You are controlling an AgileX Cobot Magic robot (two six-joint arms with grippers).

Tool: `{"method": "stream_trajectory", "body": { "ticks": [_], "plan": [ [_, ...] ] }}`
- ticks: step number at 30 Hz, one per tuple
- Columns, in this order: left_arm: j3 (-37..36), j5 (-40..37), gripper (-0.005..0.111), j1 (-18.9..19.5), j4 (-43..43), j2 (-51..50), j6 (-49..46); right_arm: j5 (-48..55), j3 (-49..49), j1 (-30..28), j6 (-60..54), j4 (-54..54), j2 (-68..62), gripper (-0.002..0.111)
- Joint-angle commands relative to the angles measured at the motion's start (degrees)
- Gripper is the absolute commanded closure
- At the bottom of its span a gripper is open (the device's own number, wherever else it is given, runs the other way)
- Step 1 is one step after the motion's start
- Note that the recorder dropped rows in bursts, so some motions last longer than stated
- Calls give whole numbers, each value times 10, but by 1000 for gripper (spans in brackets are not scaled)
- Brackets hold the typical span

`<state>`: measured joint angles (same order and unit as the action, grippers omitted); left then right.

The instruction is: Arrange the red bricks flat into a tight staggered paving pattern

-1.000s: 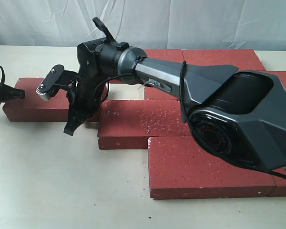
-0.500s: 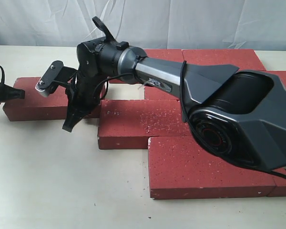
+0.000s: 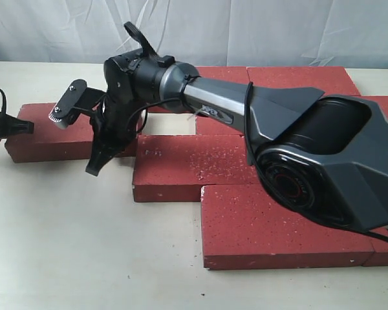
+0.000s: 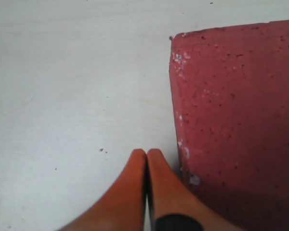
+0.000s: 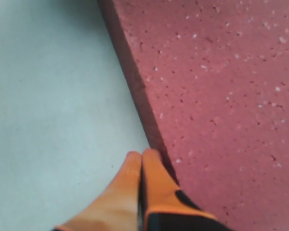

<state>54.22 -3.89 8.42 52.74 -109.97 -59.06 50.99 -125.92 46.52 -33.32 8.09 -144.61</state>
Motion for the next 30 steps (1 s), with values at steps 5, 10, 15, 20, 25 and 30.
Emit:
{"method": "stream_trajectory", "body": {
  "ticks": [5,10,15,20,25,30],
  "plan": [
    [1,4,107,-6,3,0,0,10,-18,-5,6,11,5,109],
    [3,3,107,-6,3,0,0,48,-18,-4,6,12,10,109],
    [19,-30,107,-6,3,0,0,79,-18,-1,9,10,45,109],
    [29,-63,107,-6,3,0,-1,75,-18,-24,81,-53,95,109],
    [31,-57,107,-18,4,0,-1,92,-18,-65,140,-75,120,109],
    [33,-54,107,-27,-6,-2,-1,134,-17,-89,140,-76,121,109]
  ]
}}
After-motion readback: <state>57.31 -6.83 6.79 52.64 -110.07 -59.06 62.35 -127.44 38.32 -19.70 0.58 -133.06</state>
